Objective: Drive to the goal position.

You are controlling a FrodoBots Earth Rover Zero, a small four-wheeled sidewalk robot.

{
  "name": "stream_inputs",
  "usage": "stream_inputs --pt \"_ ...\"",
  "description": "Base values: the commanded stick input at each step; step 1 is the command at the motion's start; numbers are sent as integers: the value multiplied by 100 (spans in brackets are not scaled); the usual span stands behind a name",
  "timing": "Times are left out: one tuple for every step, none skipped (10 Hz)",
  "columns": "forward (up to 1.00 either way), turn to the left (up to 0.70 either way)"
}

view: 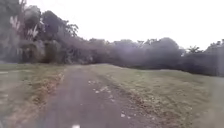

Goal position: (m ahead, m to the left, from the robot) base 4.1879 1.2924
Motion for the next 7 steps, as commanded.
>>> stream_inputs --pt "45 28" --pt "45 28" --pt "45 28" --pt "45 28" --pt "45 28" --pt "45 28" --pt "45 28"
